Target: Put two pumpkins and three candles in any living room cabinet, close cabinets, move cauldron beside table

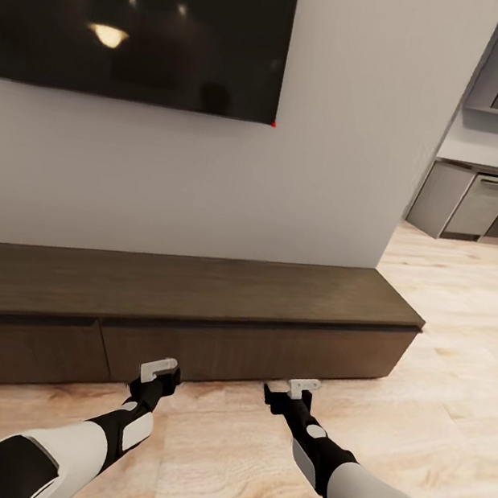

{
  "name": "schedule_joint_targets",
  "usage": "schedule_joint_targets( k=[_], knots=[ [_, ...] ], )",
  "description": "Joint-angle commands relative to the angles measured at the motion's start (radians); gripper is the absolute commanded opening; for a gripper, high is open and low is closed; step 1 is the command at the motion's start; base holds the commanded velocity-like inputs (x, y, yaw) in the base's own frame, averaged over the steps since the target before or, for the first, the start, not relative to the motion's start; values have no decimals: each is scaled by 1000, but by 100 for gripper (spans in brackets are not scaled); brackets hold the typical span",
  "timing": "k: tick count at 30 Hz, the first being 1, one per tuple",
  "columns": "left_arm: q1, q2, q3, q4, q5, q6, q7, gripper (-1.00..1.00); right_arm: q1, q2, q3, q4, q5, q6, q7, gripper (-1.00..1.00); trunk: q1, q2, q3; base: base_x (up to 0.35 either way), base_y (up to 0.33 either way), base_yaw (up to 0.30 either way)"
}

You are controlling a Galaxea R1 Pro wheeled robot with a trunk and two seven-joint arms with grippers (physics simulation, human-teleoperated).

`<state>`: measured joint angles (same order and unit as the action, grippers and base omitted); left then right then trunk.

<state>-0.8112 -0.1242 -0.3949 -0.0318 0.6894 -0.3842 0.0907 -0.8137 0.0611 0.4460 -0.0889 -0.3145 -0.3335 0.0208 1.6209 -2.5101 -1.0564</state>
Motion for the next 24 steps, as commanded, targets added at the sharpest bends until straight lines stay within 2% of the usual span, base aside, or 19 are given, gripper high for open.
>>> schedule_joint_targets(
  k=[1, 12, 19, 24],
  knots=[
    [0, 0, -8, 2, 1, -2, 7, 100, -1, 0, 7, 2, -11, -4, 2, 100, -1, 0, 0, -258, 0, -266],
    [0, 0, -8, 7, 1, -2, 7, 100, -1, 0, 5, 1, -11, -4, 2, 100, -1, 0, 9, -268, 0, -277],
    [0, 0, -9, 7, 1, -1, 7, 100, -1, -1, 4, 1, -11, -4, 2, 100, -1, 0, 15, -174, 0, -278],
    [0, 0, -8, 10, 1, -2, 8, 100, -1, -1, 3, 1, -11, -4, 2, 100, -1, 0, 19, -33, 0, -278]
  ],
)
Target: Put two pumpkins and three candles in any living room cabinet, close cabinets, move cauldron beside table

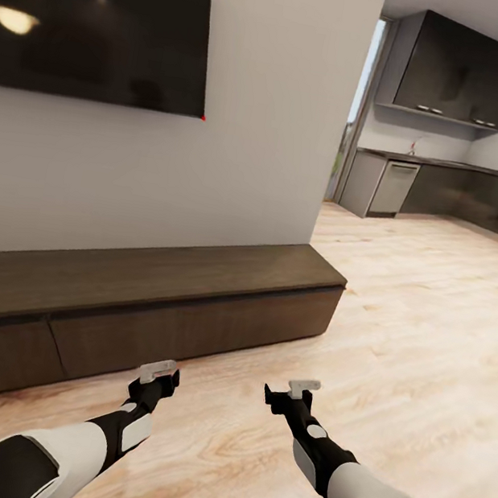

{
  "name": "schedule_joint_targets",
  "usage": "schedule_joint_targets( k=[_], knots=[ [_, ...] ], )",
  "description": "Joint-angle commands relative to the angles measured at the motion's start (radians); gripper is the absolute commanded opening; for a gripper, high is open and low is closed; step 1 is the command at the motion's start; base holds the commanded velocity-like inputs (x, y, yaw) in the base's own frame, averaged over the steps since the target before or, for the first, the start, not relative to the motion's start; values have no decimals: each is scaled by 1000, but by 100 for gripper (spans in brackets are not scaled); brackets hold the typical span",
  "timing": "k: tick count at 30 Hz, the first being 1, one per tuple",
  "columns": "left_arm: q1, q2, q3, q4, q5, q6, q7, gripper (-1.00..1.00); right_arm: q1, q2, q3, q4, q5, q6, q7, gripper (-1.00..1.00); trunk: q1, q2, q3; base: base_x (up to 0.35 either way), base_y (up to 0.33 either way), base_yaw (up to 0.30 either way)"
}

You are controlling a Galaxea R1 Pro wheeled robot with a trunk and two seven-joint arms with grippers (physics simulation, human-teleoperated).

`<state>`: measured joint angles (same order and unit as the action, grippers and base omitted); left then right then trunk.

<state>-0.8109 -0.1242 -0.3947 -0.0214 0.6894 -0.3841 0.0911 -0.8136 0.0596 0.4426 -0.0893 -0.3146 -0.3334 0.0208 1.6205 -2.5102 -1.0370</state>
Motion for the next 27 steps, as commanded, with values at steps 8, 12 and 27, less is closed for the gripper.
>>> schedule_joint_targets(
  k=[8, 12, 27],
  knots=[
    [-1, 0, -9, 6, 2, -2, 10, 100, -2, 0, 7, 2, -11, -4, 2, 100, 0, 0, 5, -3, 0, -278],
    [0, 0, -9, 6, 2, -2, 10, 100, -2, -1, 7, 2, -11, -4, 2, 100, 0, 0, 8, 0, 0, -278],
    [0, 0, -9, 6, 2, -1, 9, 100, -1, -1, 6, 2, -12, -3, 2, 100, 0, 0, 21, -174, 0, -278]
  ],
)
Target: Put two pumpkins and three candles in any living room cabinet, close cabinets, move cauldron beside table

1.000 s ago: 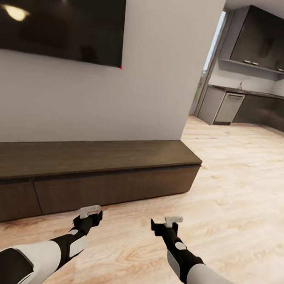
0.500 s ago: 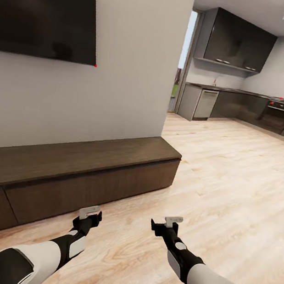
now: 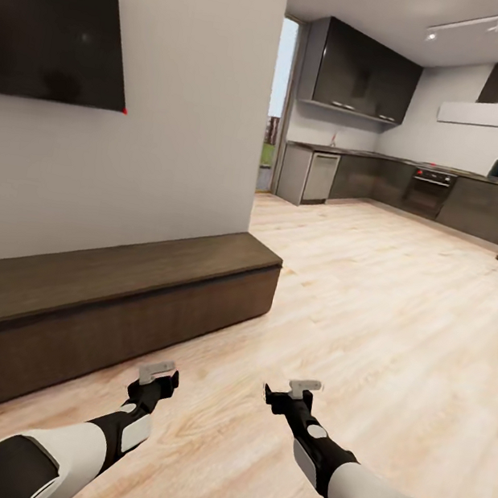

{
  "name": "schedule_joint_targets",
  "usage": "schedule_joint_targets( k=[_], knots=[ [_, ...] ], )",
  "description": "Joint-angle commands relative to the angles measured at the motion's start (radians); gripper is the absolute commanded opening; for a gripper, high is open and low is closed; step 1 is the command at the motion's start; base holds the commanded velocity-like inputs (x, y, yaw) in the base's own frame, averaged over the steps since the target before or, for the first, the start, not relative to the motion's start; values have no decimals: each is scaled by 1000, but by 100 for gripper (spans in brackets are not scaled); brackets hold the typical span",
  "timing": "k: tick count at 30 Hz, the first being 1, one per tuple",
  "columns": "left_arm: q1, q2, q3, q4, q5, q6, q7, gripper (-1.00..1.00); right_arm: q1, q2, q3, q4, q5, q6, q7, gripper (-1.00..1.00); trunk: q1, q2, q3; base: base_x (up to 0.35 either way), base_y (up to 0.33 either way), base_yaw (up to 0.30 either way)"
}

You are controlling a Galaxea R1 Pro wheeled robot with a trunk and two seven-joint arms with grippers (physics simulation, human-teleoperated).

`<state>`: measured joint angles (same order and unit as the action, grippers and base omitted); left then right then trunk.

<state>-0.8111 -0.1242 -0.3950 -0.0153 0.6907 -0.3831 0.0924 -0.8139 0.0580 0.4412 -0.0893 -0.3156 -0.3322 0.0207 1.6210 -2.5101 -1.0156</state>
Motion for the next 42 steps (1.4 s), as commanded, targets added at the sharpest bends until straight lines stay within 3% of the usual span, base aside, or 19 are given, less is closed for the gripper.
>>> schedule_joint_targets(
  k=[1, 39, 42],
  knots=[
    [0, 0, -8, 0, 1, -2, 7, 100, -1, 0, 7, 2, -11, -4, 2, 100, -1, 0, 0, -263, 0, -278],
    [0, 0, -8, 4, 1, -2, 10, 100, -1, 0, 7, 3, -11, -4, -1, 100, -1, 0, 29, -20, 5, -278],
    [0, 0, -8, 3, 1, -2, 7, 100, -1, 0, 6, 2, -12, 23, 0, 100, -1, 0, 31, -91, 252, -278]
  ],
)
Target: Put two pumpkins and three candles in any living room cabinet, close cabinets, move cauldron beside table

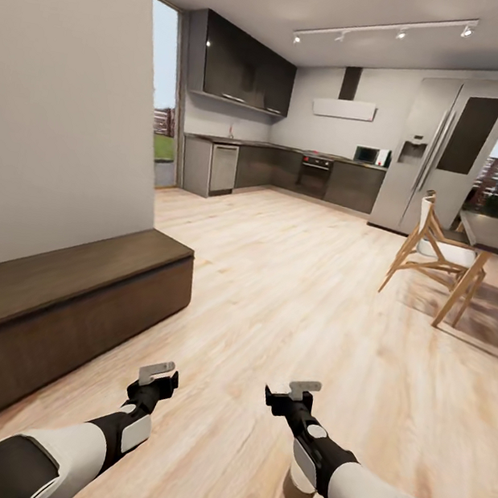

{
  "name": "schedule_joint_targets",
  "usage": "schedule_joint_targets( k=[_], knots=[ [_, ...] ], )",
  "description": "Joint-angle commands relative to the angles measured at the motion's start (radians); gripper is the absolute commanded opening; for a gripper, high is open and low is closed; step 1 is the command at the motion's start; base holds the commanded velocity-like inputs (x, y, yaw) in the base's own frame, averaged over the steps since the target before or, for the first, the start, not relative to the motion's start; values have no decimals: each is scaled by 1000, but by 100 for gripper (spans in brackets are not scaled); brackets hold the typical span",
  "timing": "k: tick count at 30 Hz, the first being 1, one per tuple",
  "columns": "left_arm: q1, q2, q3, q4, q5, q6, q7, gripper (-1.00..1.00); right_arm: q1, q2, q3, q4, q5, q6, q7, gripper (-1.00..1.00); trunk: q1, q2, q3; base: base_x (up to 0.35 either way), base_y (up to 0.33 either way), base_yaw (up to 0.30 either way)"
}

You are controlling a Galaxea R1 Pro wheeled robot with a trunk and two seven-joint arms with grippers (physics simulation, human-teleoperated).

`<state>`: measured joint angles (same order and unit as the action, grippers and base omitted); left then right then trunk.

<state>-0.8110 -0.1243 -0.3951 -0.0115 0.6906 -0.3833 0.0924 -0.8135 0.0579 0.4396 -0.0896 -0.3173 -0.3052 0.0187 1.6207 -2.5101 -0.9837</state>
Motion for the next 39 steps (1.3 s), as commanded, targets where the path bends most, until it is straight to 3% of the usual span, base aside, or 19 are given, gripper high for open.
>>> schedule_joint_targets(
  k=[1, 12, 19, 35, 39],
  knots=[
    [0, 0, -8, -1, 1, -2, 7, 100, -1, 0, 7, 2, -11, 0, 2, 100, 0, 0, 0, -98, 286, -278],
    [0, 0, -9, -1, 1, -2, 6, 100, -2, 0, 7, 2, -11, 17, 0, 100, 0, 0, 8, -27, 319, -278],
    [0, 0, -8, -1, 1, -2, 7, 100, -1, 0, 6, 2, -11, 17, -1, 100, 0, 0, 12, 0, 88, -262],
    [0, 0, -8, 1, 1, -2, 8, 100, -1, -1, 5, 2, -11, 18, -3, 100, 0, 0, 13, -198, 2, -15],
    [-11, 6, -8, 23, 4, -5, -9, 100, -24, -5, 24, -20, -19, 4, 15, 100, 0, 0, 13, 0, 0, 0]
  ],
)
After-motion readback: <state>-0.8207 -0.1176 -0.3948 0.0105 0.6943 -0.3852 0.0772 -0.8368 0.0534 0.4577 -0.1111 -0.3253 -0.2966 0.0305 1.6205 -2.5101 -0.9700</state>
